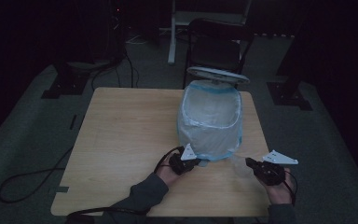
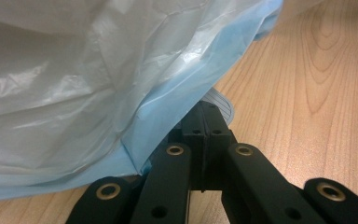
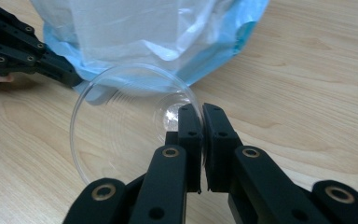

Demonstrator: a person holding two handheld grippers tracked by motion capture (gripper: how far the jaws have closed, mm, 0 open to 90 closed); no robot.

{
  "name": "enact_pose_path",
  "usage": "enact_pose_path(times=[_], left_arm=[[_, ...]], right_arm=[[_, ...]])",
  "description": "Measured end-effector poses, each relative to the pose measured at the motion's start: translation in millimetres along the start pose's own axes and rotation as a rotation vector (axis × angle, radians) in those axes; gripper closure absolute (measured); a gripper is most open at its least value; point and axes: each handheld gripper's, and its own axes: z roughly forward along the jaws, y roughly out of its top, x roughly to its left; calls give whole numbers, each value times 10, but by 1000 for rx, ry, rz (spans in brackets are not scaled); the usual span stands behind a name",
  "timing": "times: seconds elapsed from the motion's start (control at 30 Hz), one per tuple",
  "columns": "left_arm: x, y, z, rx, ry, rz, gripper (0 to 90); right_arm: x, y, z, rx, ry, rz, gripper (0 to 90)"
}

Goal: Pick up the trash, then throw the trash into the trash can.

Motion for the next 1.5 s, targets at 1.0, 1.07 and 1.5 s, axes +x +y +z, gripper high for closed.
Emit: enact_pose_path(times=[1.0,1.07,1.5], left_arm=[[-6,2,0,2,6,7,900],[-6,2,-1,2,8,9,900],[-11,1,1,-1,8,4,900]], right_arm=[[-178,119,-218,-46,-141,31,869],[-182,129,-230,-52,-148,34,870],[-225,289,-308,-88,-185,22,870]])
